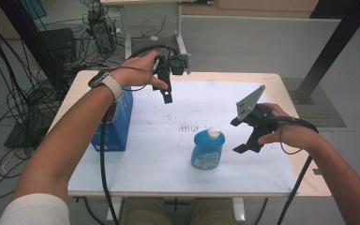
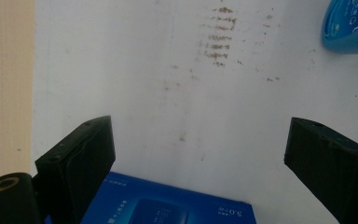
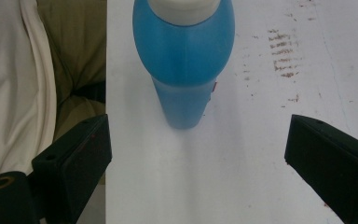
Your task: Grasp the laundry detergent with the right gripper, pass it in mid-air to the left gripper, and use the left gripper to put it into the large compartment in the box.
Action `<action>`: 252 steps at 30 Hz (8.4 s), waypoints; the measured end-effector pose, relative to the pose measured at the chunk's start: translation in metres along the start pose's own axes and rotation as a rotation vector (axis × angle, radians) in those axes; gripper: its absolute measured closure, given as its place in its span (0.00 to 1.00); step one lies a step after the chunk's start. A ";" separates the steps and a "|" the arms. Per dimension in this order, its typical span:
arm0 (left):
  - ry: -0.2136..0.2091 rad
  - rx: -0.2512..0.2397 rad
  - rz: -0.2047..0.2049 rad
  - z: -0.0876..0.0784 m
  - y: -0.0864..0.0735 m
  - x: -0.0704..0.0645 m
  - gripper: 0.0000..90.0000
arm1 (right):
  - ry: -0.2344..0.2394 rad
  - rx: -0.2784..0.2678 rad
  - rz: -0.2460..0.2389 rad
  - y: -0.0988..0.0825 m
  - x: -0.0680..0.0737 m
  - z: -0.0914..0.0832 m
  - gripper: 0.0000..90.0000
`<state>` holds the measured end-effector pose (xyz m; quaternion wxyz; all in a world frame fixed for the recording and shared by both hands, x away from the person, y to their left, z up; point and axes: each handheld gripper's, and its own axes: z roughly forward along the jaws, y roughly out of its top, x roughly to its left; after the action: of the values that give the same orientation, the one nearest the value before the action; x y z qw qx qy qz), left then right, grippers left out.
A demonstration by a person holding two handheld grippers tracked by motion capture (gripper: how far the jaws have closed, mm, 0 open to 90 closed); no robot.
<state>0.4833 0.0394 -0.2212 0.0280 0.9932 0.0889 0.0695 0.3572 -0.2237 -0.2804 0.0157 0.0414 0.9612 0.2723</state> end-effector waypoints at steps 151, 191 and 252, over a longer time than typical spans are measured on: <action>-0.006 0.006 -0.011 0.007 -0.005 -0.001 0.10 | 0.054 -0.193 0.024 -0.025 -0.002 0.046 0.07; -0.010 0.004 -0.015 0.010 -0.006 -0.001 0.10 | 0.049 -0.200 0.021 -0.024 -0.002 0.047 0.07; -0.013 0.000 -0.019 0.012 -0.008 0.000 0.11 | 0.046 -0.237 0.015 -0.023 -0.002 0.060 0.07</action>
<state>0.4833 0.0466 -0.2333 0.0295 0.9927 0.0984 0.0626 0.3610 -0.2120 -0.3436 -0.0036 0.0403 0.9220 0.3850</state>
